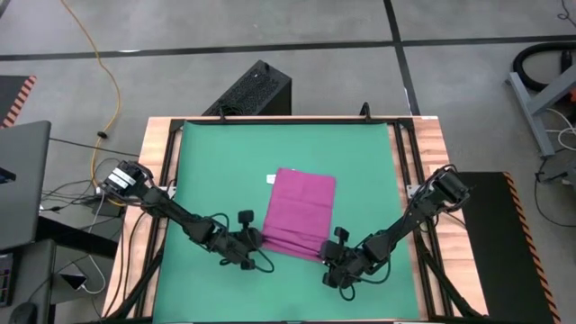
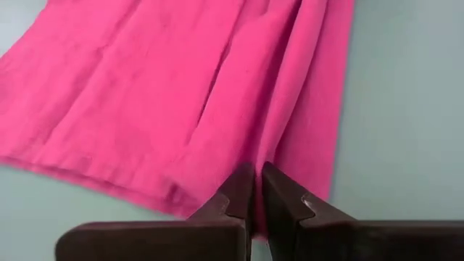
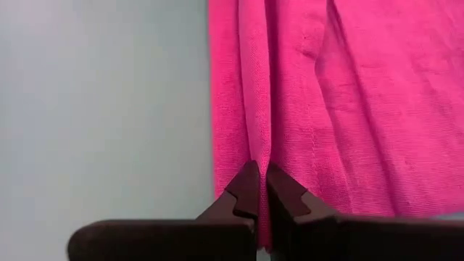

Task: Roll towel
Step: Roll the pink towel

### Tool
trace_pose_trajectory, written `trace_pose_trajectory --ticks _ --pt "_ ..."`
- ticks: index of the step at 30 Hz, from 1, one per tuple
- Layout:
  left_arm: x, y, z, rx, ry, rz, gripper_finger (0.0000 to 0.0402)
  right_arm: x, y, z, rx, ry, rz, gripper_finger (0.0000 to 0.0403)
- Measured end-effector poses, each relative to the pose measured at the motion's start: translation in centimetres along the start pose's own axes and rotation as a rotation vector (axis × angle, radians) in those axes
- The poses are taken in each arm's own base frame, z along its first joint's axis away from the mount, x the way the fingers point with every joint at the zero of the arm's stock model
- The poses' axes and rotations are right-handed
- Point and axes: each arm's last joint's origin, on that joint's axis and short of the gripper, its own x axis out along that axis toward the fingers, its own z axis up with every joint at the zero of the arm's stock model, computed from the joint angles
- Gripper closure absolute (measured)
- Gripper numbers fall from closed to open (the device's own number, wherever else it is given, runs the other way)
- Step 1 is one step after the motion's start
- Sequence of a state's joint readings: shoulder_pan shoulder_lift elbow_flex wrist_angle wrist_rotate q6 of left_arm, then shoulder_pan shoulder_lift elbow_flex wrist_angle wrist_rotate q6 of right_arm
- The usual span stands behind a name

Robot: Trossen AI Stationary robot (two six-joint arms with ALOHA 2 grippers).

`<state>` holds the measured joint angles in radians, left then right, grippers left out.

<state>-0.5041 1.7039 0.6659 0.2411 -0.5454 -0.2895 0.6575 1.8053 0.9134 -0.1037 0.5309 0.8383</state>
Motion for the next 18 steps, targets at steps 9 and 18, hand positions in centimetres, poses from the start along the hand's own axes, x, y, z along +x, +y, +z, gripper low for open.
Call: trace_pose_trajectory --ticks 9,18 --pt "-2.1 -0.7 2.2 0.019 -0.018 -0.006 0.0362 0.0 -0.1 -0.2 -0.008 0.021 0.0 0.0377" --pt "-3.2 -2.0 2.1 0.034 -0.057 -0.014 0.0374 -0.1 -0.1 -0.2 -0.023 0.023 -0.003 0.0378"
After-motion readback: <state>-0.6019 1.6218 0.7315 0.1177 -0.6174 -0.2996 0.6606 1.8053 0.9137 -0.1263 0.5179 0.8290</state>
